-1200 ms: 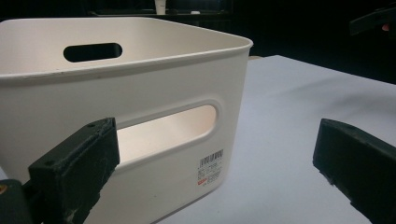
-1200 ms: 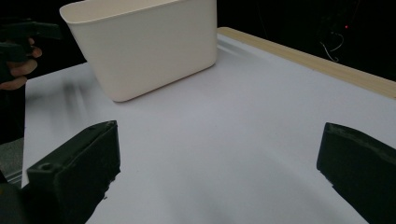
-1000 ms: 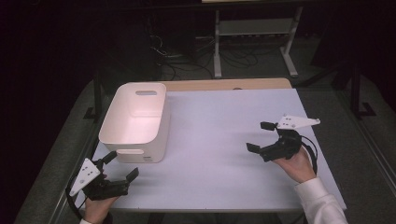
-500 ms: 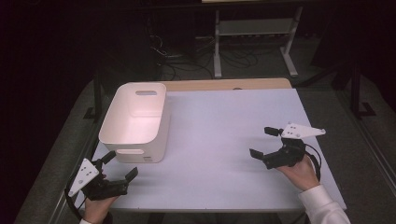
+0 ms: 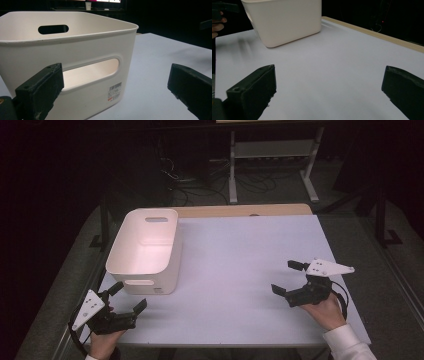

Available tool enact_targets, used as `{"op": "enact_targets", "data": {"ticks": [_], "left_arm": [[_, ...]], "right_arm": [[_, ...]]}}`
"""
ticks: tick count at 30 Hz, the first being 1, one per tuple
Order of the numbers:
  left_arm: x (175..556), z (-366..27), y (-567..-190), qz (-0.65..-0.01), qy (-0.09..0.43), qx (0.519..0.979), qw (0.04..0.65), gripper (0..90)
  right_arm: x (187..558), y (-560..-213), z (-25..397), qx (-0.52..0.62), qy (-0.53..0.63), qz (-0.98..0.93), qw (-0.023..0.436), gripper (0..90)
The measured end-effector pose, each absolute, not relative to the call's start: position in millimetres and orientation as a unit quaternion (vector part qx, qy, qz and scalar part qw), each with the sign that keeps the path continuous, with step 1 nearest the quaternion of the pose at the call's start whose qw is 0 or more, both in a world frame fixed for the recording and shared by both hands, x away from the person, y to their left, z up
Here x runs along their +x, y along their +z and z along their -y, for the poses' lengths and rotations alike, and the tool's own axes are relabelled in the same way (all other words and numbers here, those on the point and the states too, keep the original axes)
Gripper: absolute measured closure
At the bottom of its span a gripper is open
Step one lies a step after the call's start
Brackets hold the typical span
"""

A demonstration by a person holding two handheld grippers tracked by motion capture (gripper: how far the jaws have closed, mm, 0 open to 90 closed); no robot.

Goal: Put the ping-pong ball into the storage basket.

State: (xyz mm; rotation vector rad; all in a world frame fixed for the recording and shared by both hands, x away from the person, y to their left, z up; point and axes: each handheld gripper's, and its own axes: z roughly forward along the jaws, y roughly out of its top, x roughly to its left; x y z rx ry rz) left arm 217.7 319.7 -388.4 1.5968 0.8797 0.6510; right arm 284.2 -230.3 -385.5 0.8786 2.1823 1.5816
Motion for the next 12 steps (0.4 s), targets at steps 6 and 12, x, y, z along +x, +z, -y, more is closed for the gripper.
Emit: {"op": "enact_targets", "data": {"ticks": [6,12], "left_arm": [[217.6,-319.0,-388.5,-0.376,0.275,0.678,0.569,0.1],[218.1,-320.9,-388.6,-0.373,0.277,0.681,0.566,0.1]], "right_arm": [[278.8,-388.7,234.8,0.307,0.557,-0.755,0.159,0.0],[273.6,-395.1,240.2,0.313,0.559,-0.75,0.166,0.0]]}}
